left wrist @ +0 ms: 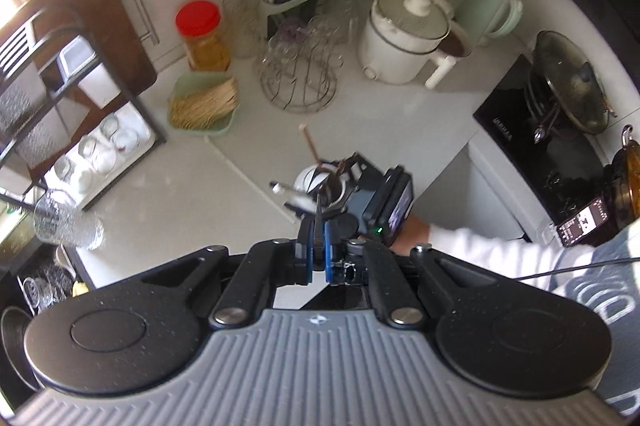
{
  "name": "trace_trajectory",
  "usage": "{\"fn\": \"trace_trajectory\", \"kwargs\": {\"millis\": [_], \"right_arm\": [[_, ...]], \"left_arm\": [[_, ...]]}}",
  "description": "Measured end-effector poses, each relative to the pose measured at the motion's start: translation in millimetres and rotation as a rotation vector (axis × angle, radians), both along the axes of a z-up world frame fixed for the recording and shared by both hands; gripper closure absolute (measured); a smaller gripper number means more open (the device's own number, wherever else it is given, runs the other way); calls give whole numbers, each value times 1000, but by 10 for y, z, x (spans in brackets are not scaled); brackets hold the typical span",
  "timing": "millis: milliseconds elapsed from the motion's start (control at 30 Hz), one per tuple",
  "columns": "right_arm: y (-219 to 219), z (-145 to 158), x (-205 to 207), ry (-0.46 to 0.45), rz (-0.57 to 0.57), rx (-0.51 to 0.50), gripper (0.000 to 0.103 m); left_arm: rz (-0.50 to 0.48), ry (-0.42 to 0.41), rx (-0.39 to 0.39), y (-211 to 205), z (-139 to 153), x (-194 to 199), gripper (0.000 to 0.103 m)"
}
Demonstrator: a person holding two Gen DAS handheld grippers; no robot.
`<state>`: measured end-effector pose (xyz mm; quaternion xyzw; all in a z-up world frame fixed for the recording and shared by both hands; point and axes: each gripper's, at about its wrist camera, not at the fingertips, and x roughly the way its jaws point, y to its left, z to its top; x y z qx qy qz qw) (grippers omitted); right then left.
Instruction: Organize utensils
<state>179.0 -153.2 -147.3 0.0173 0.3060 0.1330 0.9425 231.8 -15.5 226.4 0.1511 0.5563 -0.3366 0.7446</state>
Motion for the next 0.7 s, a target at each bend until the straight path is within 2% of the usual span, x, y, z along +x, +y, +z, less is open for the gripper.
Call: {"fn": "trace_trajectory", "kwargs": {"millis": [100,400,700], "right_arm": [[-3,-3,0,-1,4,1,12],[-10,-11,-4,-6,6,6,12],[-10,-9,-23,-12,3,11,12]], "left_arm": [[-30,5,-1,-111,-44,45,97],[-77,60,36,-386,-507,320,98],[-111,47,53,-571,-677,450,101]]}}
